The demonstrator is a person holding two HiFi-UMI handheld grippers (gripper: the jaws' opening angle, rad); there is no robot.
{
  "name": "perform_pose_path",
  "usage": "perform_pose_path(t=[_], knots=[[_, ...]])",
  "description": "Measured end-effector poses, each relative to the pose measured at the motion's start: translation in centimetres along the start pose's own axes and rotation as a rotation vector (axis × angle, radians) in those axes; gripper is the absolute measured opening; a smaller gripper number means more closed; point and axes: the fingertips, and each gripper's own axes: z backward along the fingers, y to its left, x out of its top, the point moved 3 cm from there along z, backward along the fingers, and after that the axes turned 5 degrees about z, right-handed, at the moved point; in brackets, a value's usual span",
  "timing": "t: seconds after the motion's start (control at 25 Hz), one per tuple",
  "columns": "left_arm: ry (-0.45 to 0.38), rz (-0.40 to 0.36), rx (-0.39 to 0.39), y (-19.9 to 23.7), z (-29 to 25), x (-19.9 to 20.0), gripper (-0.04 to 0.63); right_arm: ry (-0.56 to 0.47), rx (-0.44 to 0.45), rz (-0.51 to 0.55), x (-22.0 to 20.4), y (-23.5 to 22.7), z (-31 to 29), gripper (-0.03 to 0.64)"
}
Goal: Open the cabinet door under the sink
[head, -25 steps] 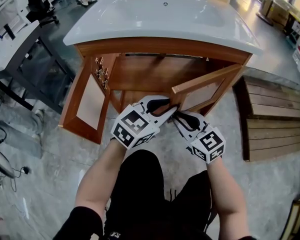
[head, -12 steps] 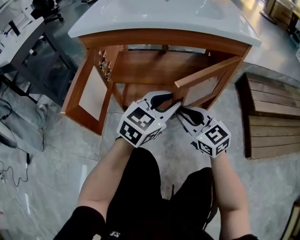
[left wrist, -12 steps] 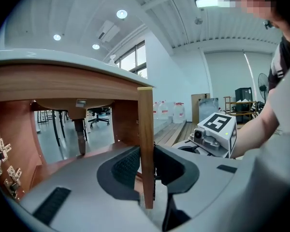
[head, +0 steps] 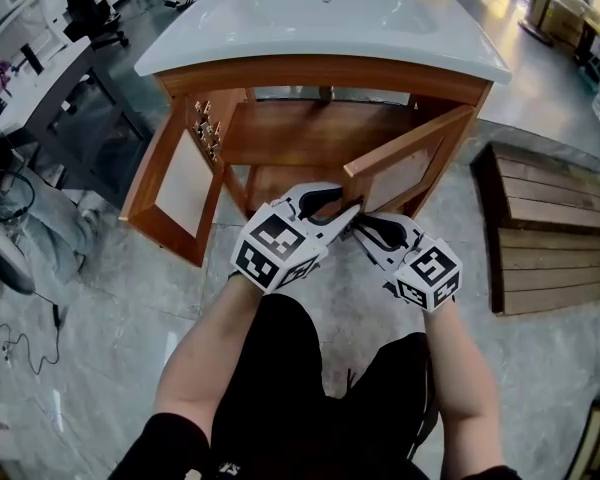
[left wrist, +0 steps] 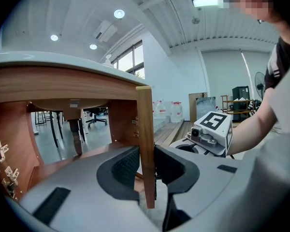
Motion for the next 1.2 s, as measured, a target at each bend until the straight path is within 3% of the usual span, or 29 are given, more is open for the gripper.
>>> perform_pose_path(t=[0.2,0.68,0.96,1.2], knots=[[-0.006,-0.009,-0.011,-0.4,0.2,0.1,0.150,-0.010,0.031,0.009,-0.2,0.3,0.8,0.092],[-0.051,-0.033,-0.147,-4.6,-0.3,2.0,0.124,0.001,0.067,0.035,-1.1,1.4,4.1,0.098],[-0.025,-0.103,-0.227,-7.9,-0.9,2.4,0.133,-0.005,0.021,0.017,-1.9,1.7,7.2,0.100],[-0.032,-0.101,-0.296,-11.0,-2.2,2.6,0.146,-0.017,-0.023,-0.005,-3.0,1.6,10.6,0.103]])
